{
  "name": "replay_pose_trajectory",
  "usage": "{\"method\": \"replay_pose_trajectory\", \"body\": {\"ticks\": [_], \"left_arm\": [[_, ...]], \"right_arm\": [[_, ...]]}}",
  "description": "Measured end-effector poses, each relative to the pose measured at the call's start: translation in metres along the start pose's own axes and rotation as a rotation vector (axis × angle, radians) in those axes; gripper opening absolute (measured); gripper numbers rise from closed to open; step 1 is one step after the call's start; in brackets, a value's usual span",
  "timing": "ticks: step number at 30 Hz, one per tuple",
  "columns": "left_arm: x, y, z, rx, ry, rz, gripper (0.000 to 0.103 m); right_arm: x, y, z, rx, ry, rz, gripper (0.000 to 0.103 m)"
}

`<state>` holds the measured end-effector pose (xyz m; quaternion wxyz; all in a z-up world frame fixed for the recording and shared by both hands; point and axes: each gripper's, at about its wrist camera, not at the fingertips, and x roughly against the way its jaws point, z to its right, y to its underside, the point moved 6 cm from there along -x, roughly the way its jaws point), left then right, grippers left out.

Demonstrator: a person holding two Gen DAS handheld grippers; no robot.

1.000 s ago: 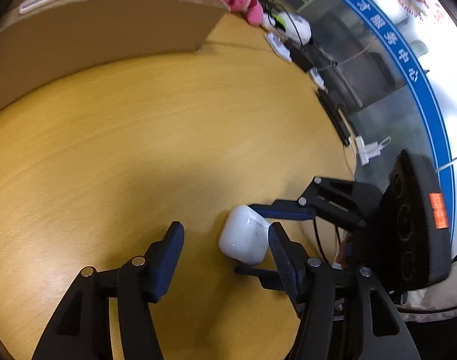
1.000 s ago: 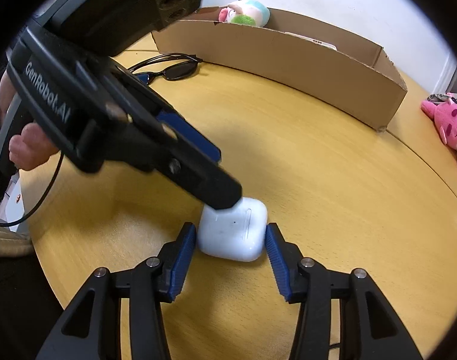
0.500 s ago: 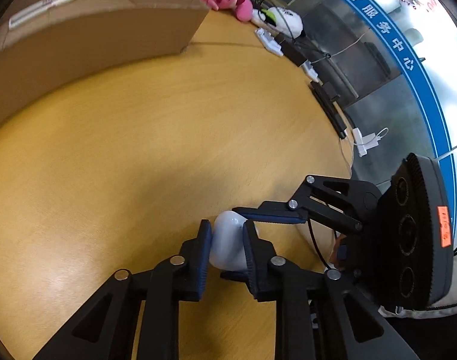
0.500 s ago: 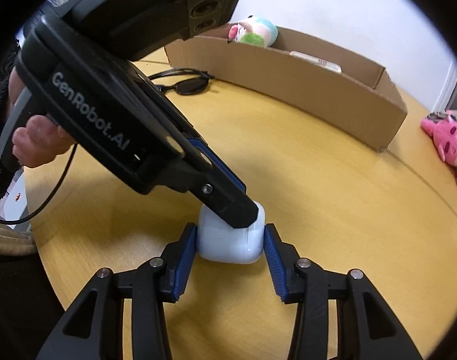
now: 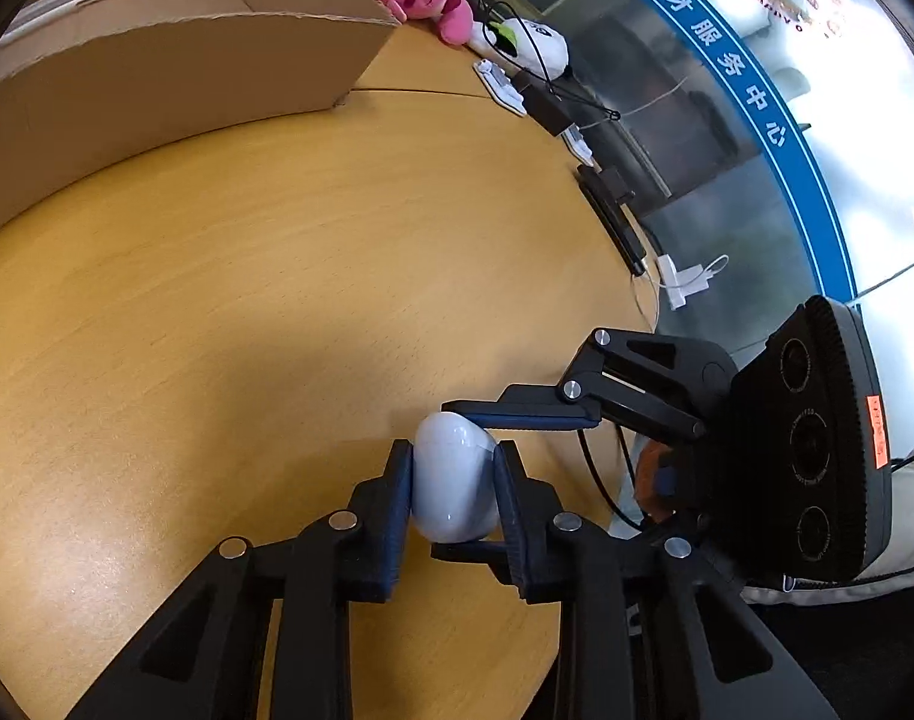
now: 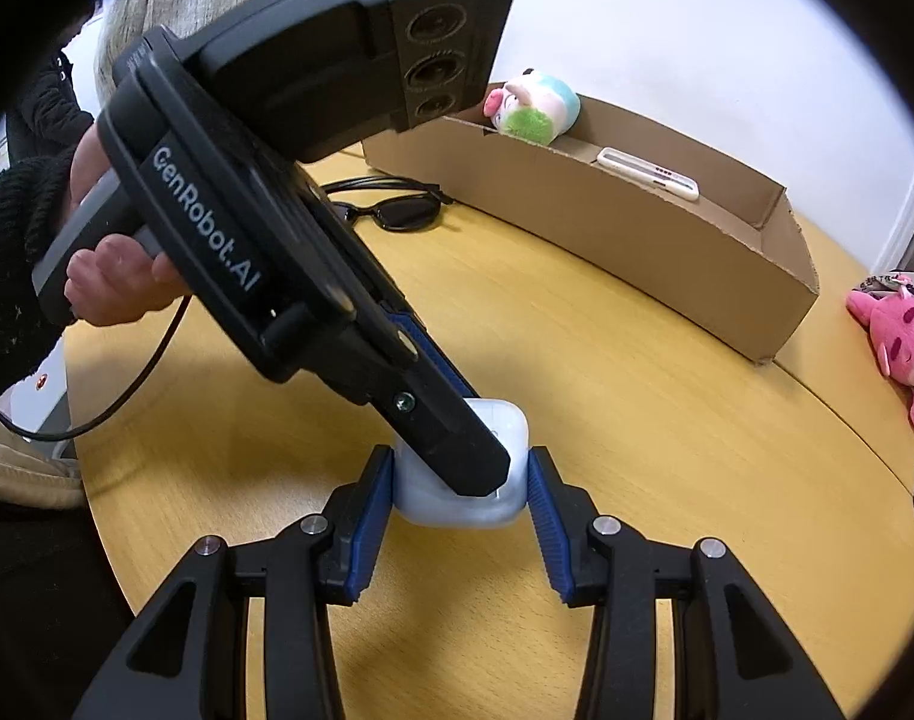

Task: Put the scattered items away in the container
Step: 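Carry the earbud case with both tools over the box and lower it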

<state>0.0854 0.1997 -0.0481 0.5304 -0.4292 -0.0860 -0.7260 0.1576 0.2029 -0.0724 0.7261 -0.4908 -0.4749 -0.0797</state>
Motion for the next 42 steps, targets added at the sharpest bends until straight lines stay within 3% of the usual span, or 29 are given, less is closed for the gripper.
{"method": "replay_pose_trajectory", "body": {"ticks": [8, 19, 25, 33, 42], "left_arm": [[0.010, -0.018, -0.003, -0.028, -0.095, 0.000, 0.024], [0.064, -0.087, -0.008, -0.106, -0.154, 0.083, 0.025], [0.097, -0.122, -0.020, -0.108, -0.180, 0.125, 0.025], [0.135, -0.190, -0.044, -0.104, -0.249, 0.158, 0.025], [0.148, -0.244, -0.108, -0.043, -0.280, 0.129, 0.026]], "right_arm": [[-0.013, -0.017, 0.010, 0.047, 0.010, -0.053, 0.043], [-0.015, -0.106, 0.054, 0.109, 0.054, 0.001, 0.043], [-0.017, -0.144, 0.077, 0.132, 0.026, 0.028, 0.043], [-0.041, -0.213, 0.128, 0.191, -0.025, -0.008, 0.043], [-0.094, -0.265, 0.162, 0.238, -0.074, -0.063, 0.043]]}}
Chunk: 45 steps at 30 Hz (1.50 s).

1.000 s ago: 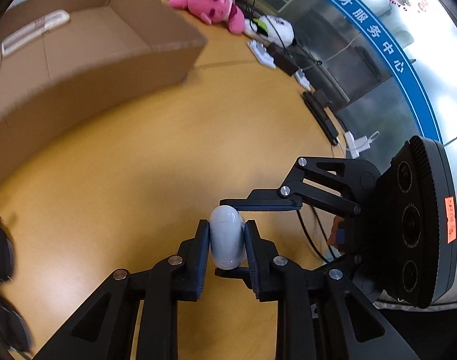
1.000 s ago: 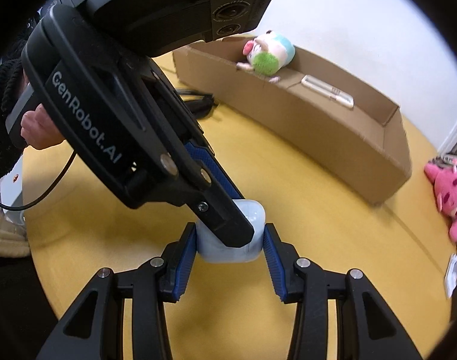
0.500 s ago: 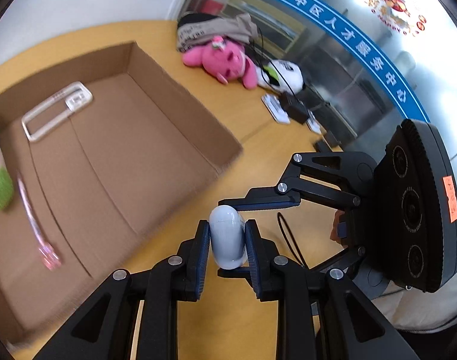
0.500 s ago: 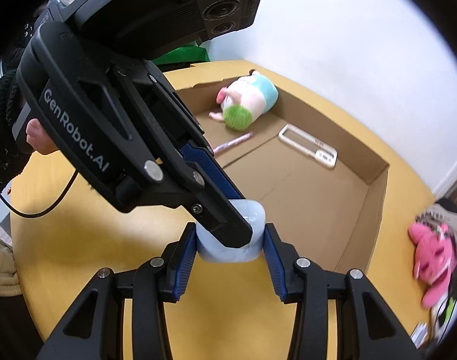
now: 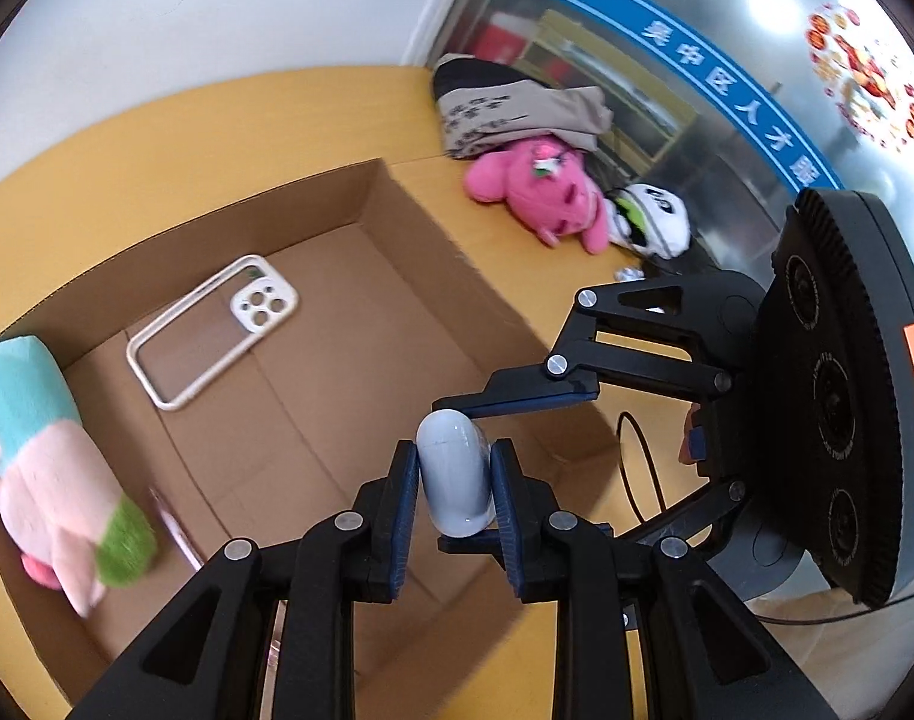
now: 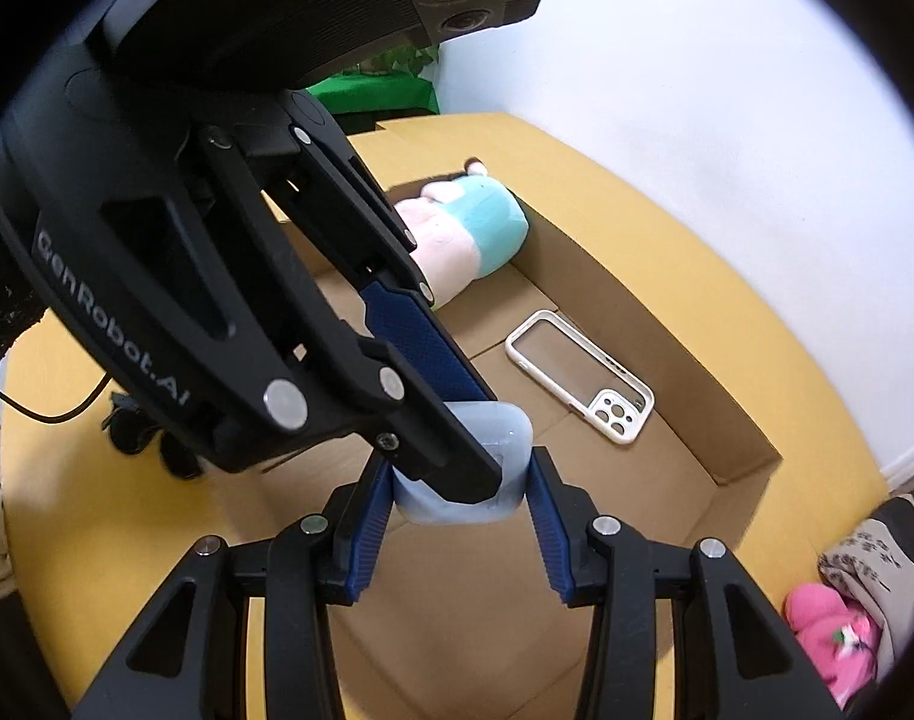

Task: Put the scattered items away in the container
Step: 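Carry the earbud case with both tools over the box and lower it, then open both tools to release the earbud case and withdraw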

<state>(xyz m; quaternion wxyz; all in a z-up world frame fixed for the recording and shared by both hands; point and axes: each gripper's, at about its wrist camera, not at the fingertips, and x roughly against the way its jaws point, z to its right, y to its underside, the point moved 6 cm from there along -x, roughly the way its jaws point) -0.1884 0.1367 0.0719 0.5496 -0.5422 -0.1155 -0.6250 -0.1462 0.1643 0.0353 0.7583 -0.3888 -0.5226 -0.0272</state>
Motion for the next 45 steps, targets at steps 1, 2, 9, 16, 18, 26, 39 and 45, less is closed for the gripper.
{"method": "replay_pose_trajectory", "body": {"ticks": [1, 2, 9, 16, 18, 26, 39, 45], "left_arm": [[-0.005, -0.002, -0.008, 0.010, -0.002, -0.009, 0.026], [-0.011, -0.004, -0.018, 0.024, -0.003, -0.020, 0.026], [-0.048, -0.003, -0.079, 0.117, -0.019, -0.083, 0.025], [-0.074, -0.003, -0.121, 0.182, -0.055, -0.122, 0.024], [-0.082, -0.003, -0.128, 0.193, -0.063, -0.138, 0.024], [-0.092, 0.003, -0.133, 0.208, -0.037, -0.149, 0.024], [-0.028, 0.012, -0.120, 0.180, -0.184, 0.004, 0.067], [0.059, 0.041, -0.077, 0.134, -0.311, 0.248, 0.092]], "right_arm": [[-0.008, -0.002, 0.004, -0.003, -0.009, -0.009, 0.043], [-0.018, -0.004, 0.007, -0.010, -0.023, -0.019, 0.043], [-0.088, -0.008, 0.020, -0.045, -0.108, -0.084, 0.043], [-0.143, -0.010, 0.030, -0.067, -0.159, -0.127, 0.043], [-0.154, -0.009, 0.031, -0.072, -0.160, -0.137, 0.043], [-0.172, 0.002, 0.034, -0.096, -0.158, -0.155, 0.044], [-0.108, 0.011, 0.028, -0.144, -0.092, -0.125, 0.046], [-0.021, 0.015, 0.015, -0.249, 0.050, -0.023, 0.059]]}}
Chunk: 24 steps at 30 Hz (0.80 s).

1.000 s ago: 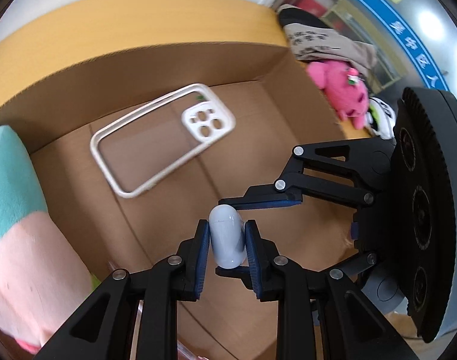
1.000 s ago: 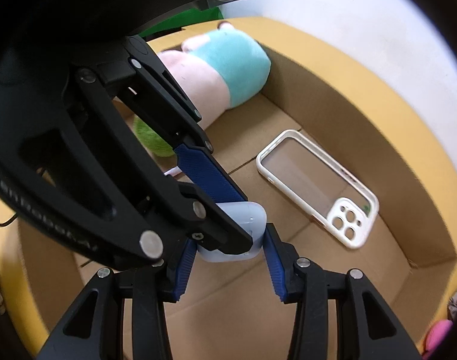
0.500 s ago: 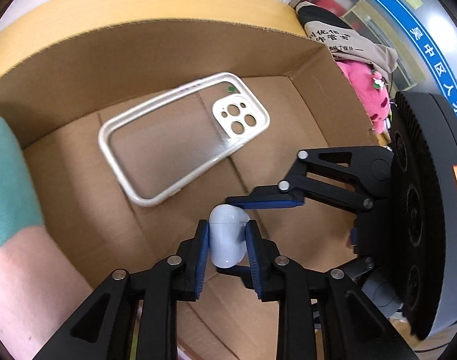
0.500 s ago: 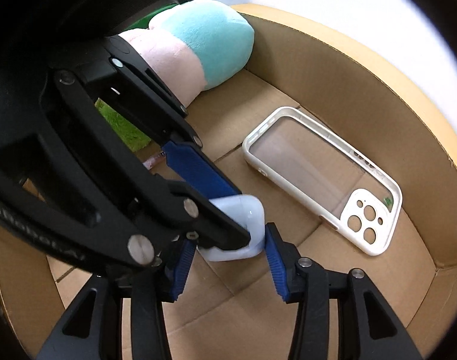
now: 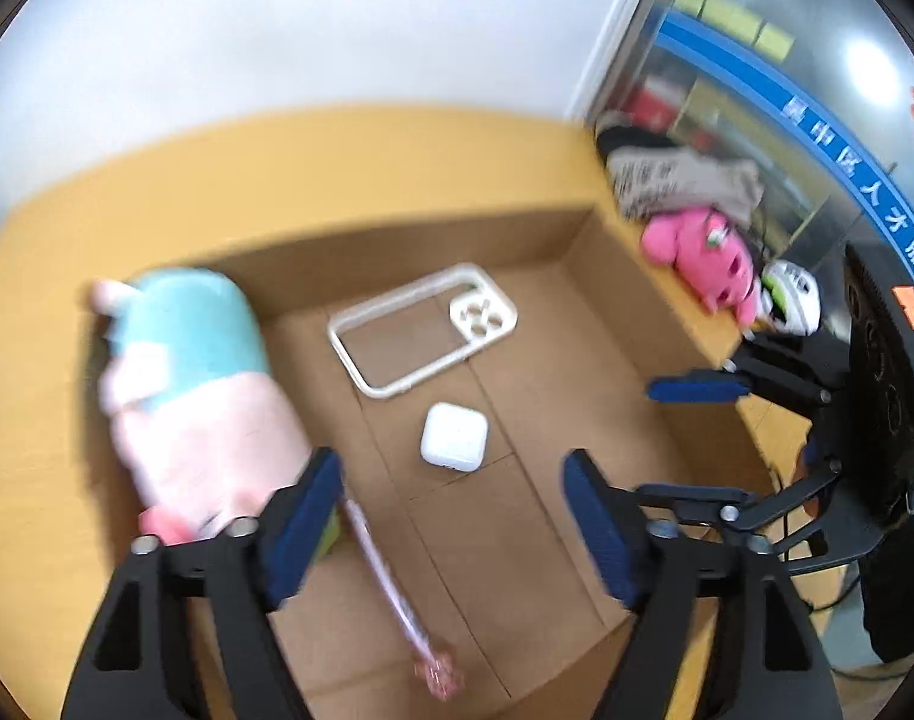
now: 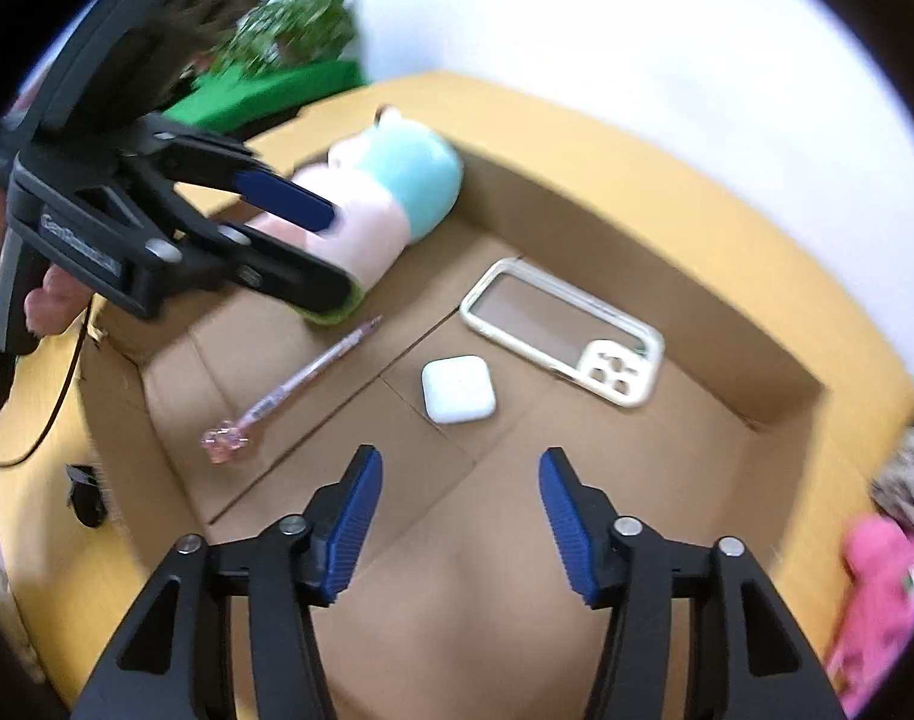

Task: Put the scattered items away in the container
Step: 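Open both tools to release the earbud case and withdraw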

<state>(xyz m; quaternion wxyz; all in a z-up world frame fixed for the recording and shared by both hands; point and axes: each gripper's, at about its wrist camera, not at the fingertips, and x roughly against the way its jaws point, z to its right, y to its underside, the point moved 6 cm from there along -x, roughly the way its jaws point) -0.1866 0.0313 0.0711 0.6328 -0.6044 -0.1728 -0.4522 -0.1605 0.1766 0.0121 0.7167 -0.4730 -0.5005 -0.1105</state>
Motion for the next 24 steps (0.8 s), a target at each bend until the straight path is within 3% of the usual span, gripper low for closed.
{"method": "replay_pose_trajectory", "body": {"ticks": [2, 4, 7, 10, 17, 24], "left_arm": [[0.028, 0.006, 0.009, -0.011, -0.038, 0.069, 0.098], [0.059, 0.024, 0.017, -0.015, -0.086, 0.134, 0.101], [0.080, 0.051, 0.028, -0.018, -0.158, 0.181, 0.102], [0.091, 0.086, 0.039, -0.041, -0.236, 0.198, 0.102], [0.088, 0.150, 0.070, -0.075, -0.228, 0.155, 0.102], [0.081, 0.184, 0.080, -0.028, -0.178, 0.137, 0.102]], "right_arm": [[0.016, 0.002, -0.004, -0.053, 0.019, 0.047, 0.069], [0.041, 0.017, -0.022, -0.122, 0.026, 0.093, 0.072], [0.051, 0.040, -0.042, -0.233, 0.022, 0.116, 0.073], [0.053, 0.063, -0.055, -0.288, 0.095, 0.092, 0.073], [0.061, 0.097, -0.077, -0.388, 0.094, 0.073, 0.073], [0.065, 0.099, -0.096, -0.347, 0.156, 0.072, 0.073]]}}
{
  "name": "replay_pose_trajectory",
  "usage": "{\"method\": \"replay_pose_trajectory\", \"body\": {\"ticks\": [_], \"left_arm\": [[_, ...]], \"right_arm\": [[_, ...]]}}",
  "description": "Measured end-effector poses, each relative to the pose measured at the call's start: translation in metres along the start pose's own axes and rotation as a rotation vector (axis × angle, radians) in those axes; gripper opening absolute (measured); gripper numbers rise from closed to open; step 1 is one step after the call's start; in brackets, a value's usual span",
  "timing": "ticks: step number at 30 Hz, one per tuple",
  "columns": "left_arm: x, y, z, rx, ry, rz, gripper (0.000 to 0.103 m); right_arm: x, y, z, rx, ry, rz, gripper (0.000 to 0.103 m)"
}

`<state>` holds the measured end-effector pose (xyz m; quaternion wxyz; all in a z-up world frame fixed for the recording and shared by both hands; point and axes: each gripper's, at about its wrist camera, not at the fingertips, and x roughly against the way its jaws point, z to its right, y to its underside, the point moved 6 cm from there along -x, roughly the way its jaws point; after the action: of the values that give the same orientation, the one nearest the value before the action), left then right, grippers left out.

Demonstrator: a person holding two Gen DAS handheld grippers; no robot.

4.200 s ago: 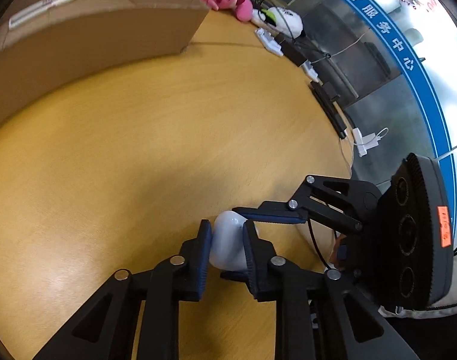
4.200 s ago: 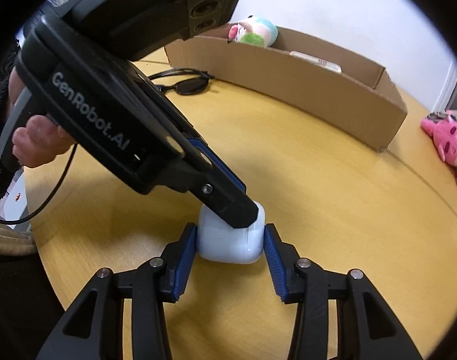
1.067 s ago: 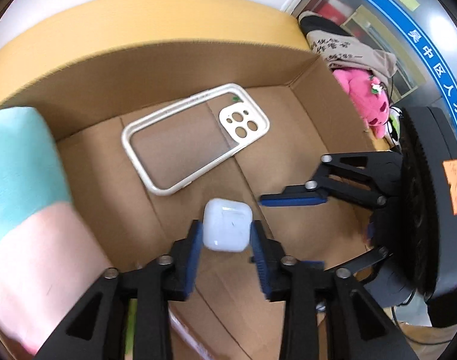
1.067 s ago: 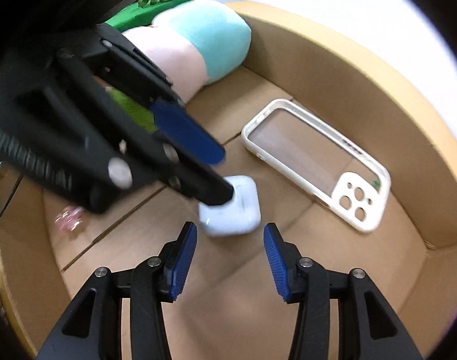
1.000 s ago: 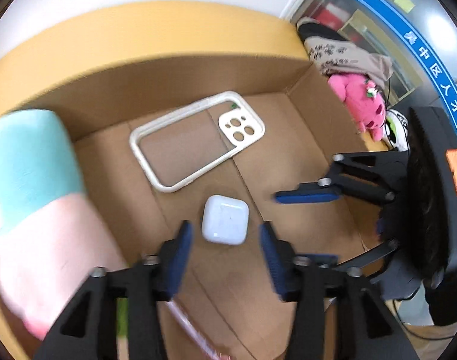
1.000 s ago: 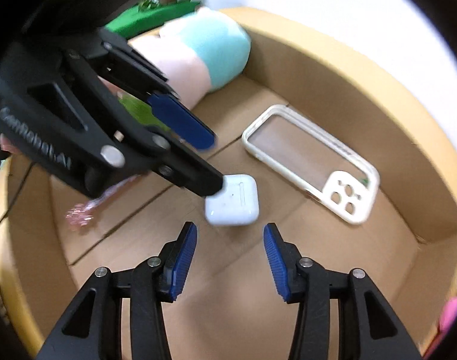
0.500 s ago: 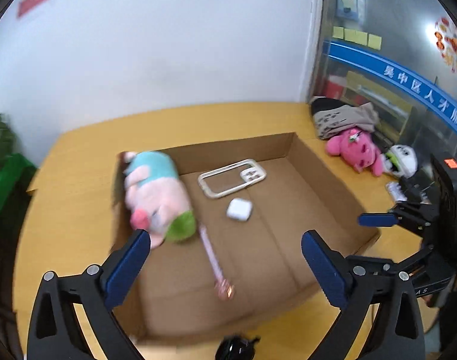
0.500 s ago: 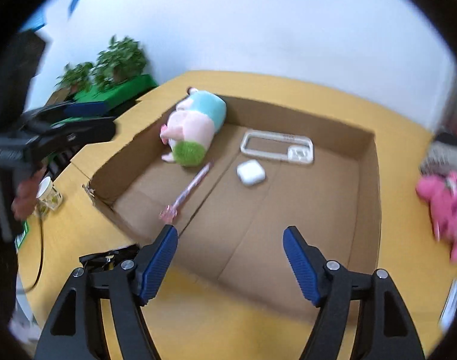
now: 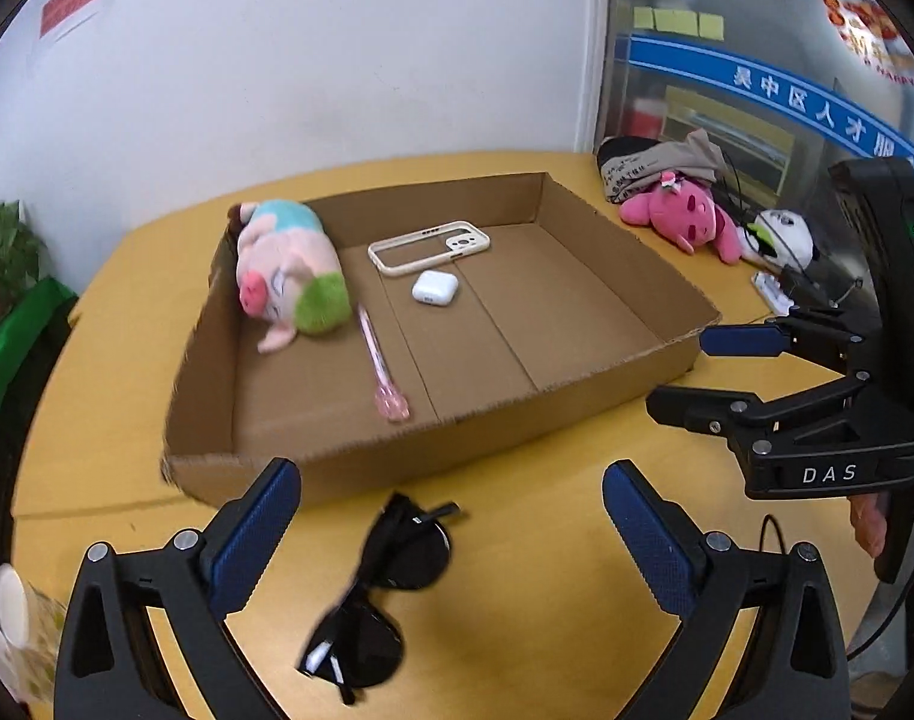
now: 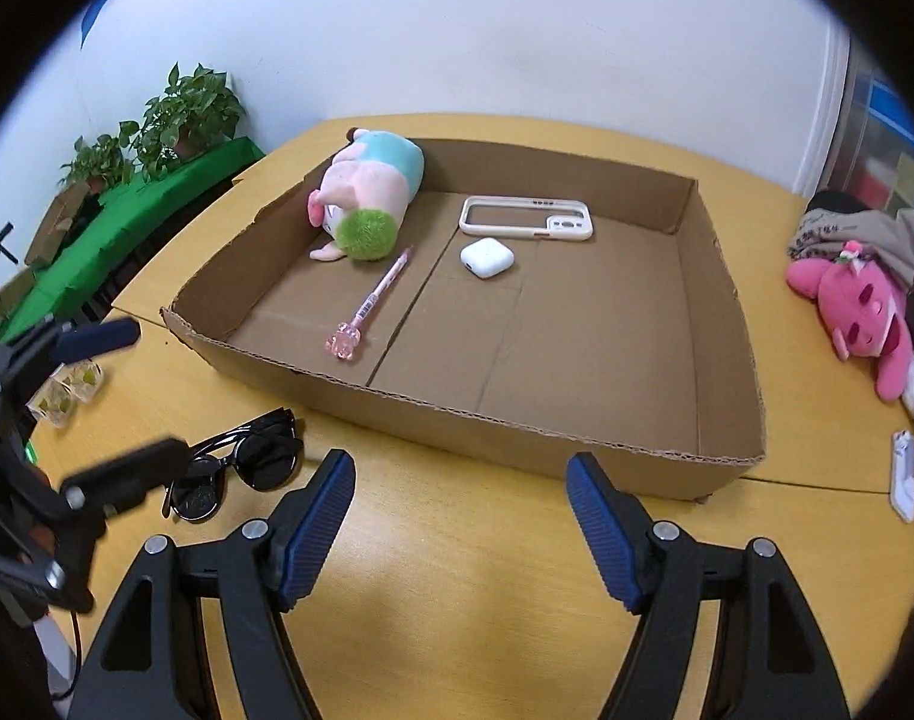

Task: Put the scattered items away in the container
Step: 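Open both tools to release the earbud case and withdraw, then close the left tool on the black sunglasses bridge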

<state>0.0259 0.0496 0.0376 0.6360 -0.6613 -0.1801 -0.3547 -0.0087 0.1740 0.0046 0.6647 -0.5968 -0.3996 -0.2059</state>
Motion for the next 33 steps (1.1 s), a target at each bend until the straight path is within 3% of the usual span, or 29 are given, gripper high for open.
{"method": "replay_pose_trajectory", "body": {"ticks": [9, 18, 26, 29, 30, 33], "left_arm": [[-0.013, 0.035, -0.016, 0.034, -0.011, -0.070, 0.102], [-0.048, 0.091, -0.034, 0.031, -0.001, -0.254, 0.101], [-0.061, 0.107, -0.040, -0.005, -0.030, -0.322, 0.086], [-0.057, 0.108, -0.039, -0.026, -0.040, -0.324, 0.072], [-0.054, 0.108, -0.038, -0.031, -0.036, -0.323, 0.059], [-0.048, 0.110, -0.034, -0.034, -0.002, -0.327, 0.059]], "right_arm": [[0.002, 0.006, -0.005, 0.005, -0.025, -0.006, 0.073], [-0.017, 0.036, -0.005, -0.026, -0.079, -0.085, 0.073], [-0.033, 0.056, -0.021, -0.007, -0.147, -0.149, 0.073], [-0.037, 0.061, -0.025, -0.001, -0.166, -0.165, 0.073], [-0.039, 0.063, -0.027, -0.002, -0.172, -0.172, 0.073], [-0.042, 0.068, -0.032, -0.002, -0.192, -0.185, 0.073]]}}
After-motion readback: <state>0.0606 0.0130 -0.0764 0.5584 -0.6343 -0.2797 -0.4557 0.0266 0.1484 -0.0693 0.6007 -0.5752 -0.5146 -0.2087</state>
